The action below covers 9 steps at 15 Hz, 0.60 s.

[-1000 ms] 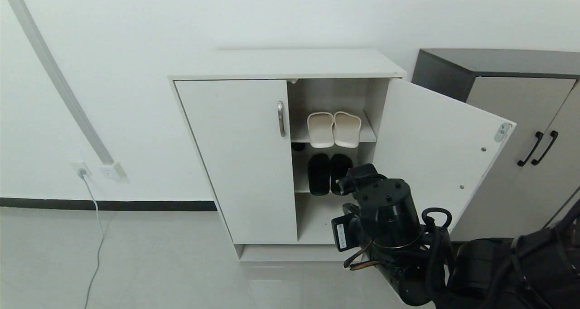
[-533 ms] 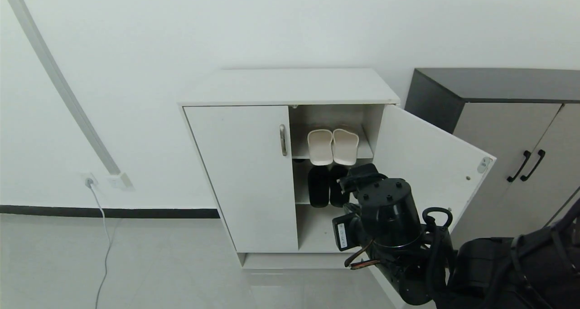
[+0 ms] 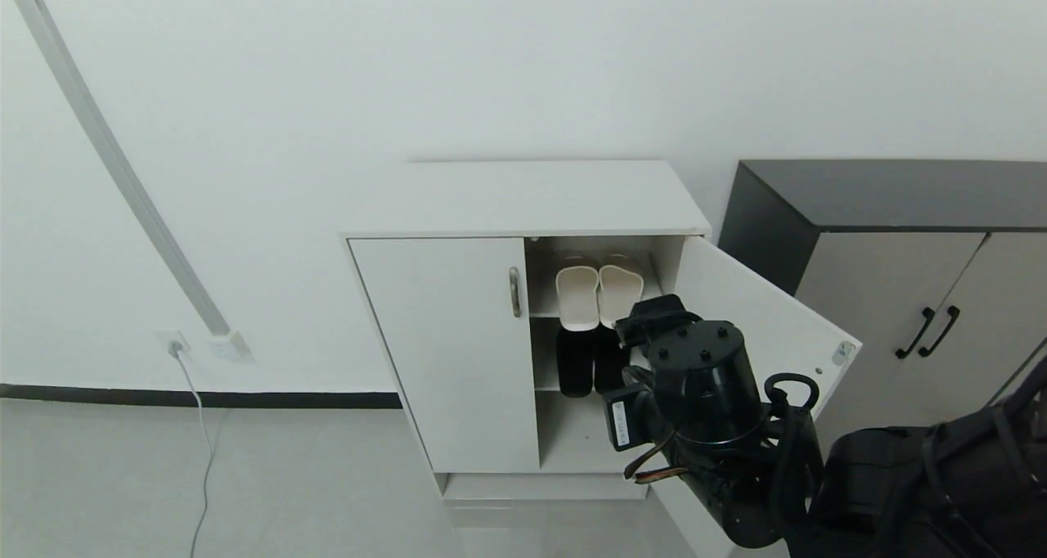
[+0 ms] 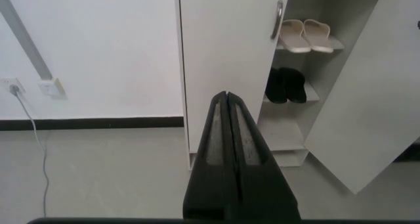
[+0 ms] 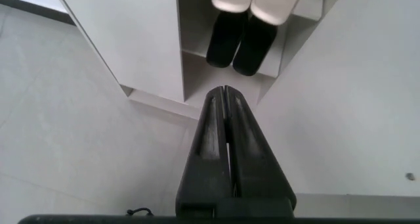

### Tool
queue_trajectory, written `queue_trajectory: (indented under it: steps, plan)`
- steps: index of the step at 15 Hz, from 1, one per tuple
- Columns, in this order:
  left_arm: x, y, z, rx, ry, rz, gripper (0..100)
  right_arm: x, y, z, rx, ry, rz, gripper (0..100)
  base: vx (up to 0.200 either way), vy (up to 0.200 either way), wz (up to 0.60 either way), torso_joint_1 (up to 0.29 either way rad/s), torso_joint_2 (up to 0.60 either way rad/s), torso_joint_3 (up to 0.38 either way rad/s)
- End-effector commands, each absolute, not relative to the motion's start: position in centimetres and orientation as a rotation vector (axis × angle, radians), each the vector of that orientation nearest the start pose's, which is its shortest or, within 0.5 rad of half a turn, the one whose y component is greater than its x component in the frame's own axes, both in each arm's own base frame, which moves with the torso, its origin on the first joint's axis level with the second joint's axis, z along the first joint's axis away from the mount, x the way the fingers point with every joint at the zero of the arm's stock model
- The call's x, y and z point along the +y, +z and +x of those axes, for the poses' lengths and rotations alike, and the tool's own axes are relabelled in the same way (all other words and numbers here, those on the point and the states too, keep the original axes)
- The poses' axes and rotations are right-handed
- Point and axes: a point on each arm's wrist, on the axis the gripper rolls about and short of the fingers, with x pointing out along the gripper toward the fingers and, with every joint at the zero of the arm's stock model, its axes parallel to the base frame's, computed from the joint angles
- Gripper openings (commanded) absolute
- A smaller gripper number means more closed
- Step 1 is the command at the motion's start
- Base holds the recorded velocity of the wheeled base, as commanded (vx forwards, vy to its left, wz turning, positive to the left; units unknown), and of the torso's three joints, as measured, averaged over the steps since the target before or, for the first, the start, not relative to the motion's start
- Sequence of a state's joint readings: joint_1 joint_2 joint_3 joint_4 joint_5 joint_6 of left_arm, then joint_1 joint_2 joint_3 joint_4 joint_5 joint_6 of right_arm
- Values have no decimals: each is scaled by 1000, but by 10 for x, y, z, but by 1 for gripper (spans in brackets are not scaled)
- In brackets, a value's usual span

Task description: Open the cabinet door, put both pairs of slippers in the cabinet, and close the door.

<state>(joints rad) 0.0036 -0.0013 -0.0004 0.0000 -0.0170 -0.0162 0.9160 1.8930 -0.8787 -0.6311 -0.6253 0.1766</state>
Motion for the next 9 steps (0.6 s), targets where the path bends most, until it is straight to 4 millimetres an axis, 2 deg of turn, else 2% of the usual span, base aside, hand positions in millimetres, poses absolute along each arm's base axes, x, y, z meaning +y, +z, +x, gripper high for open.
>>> queue_trajectory:
  steps: [1,9]
  plan:
    - [0,75,-23,0,-12,-18,0,262,139,221,300,254,-91,0,0,0,0,232,-554,-315]
    - [0,75,-23,0,-14,-20,0,261,138,222,303,251,-97,0,0,0,0,246,-564,-319]
